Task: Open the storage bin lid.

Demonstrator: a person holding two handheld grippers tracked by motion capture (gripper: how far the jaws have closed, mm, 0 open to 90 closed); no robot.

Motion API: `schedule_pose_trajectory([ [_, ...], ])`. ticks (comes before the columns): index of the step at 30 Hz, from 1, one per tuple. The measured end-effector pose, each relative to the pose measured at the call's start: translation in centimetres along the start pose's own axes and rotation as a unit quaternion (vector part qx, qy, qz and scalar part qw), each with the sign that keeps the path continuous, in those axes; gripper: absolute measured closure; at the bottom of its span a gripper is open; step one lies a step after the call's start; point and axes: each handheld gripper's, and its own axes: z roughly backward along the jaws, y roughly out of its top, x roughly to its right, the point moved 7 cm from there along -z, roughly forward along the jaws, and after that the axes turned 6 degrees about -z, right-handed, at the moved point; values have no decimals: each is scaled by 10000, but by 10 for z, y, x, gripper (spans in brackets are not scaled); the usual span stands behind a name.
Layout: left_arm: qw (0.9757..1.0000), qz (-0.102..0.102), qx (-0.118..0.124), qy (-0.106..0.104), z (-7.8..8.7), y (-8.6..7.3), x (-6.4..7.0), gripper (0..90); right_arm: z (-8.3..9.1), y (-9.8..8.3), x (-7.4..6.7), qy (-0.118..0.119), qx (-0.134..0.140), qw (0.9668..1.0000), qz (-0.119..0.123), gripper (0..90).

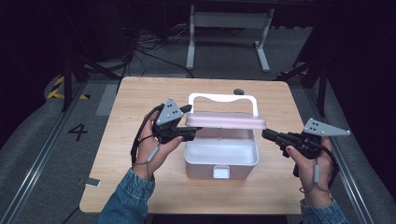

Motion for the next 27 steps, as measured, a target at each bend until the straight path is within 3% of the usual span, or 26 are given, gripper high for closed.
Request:
schedule_pose_trajectory([
  [7, 9997, -210, 97, 100, -2, 2, -2, 455, 2, -3, 3, -48, -18, 10000, -29, 900],
  [12, 9997, -165, 133, 109, -2, 3, -4, 483, 6, -5, 9, -171, -71, 9998, -38, 900],
  [16, 9997, -148, 140, 151, -5, 4, -8, 511, 10, -10, 22, -305, -165, 9994, -33, 836],
  [19, 9996, -147, 154, 189, -8, 6, -10, 535, 13, -15, 38, -543, -255, 9982, -55, 784],
  [27, 9994, -100, 126, 302, -15, 14, -22, 555, 18, -19, 54, -697, -301, 9969, -188, 719],
])
